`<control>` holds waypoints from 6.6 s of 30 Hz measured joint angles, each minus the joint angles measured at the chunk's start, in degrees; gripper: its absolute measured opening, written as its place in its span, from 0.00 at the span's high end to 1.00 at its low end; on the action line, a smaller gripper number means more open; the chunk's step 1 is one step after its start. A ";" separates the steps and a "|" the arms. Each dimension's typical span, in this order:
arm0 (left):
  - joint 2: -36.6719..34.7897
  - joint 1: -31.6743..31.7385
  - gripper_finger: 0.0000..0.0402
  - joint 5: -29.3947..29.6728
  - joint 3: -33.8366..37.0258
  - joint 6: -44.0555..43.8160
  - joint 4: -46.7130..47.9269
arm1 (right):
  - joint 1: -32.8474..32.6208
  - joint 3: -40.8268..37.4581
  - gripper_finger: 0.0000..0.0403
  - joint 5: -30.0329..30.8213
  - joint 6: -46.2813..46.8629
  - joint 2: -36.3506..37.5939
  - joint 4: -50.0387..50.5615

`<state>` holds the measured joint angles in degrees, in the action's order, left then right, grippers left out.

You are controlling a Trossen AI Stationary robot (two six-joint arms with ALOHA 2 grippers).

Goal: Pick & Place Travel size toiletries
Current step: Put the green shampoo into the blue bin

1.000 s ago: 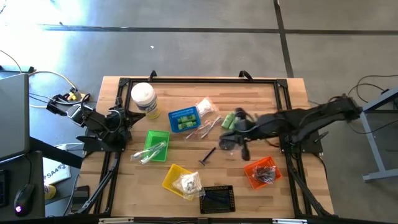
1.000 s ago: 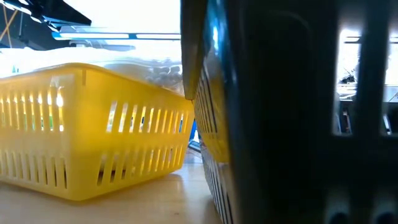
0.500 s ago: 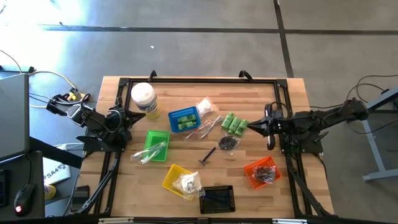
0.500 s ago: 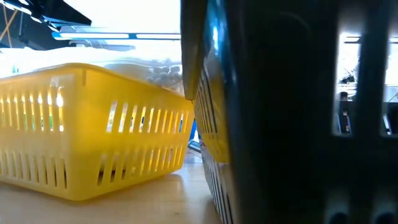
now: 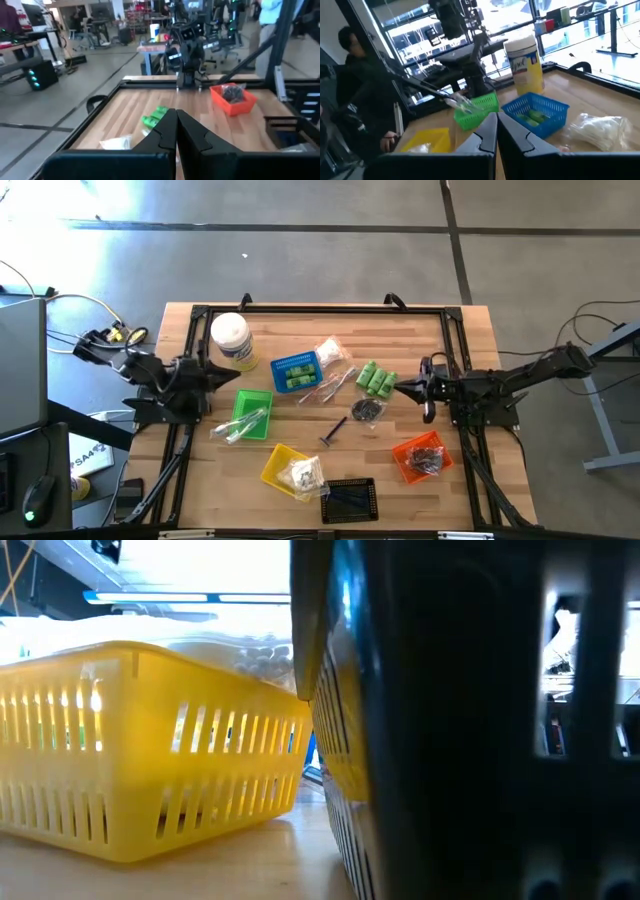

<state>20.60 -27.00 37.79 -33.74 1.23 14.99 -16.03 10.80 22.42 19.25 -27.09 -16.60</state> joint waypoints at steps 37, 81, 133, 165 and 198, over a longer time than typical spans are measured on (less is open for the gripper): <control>23.79 19.44 1.00 -7.82 -2.25 -7.75 -6.22 | -0.09 -1.61 0.99 -3.54 -1.44 0.00 -1.17; 118.83 37.48 0.20 -31.31 -95.35 -14.28 27.29 | -2.59 -1.57 0.99 -7.68 -4.19 -0.35 -2.08; 125.17 39.36 0.73 -38.48 -99.46 -14.53 30.11 | -2.73 -1.57 0.99 -8.03 -4.42 -0.32 -3.34; 91.85 37.86 0.74 -30.33 -101.26 3.13 42.09 | -2.73 -1.57 0.99 -9.12 -4.04 -0.32 -3.75; 45.81 51.14 0.74 -38.00 -54.58 1.86 24.68 | -2.71 -1.59 0.99 -8.92 -4.50 -0.32 -5.57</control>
<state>66.41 24.14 -0.21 -88.32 3.10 39.67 -18.75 9.21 13.49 14.74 -27.42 -22.16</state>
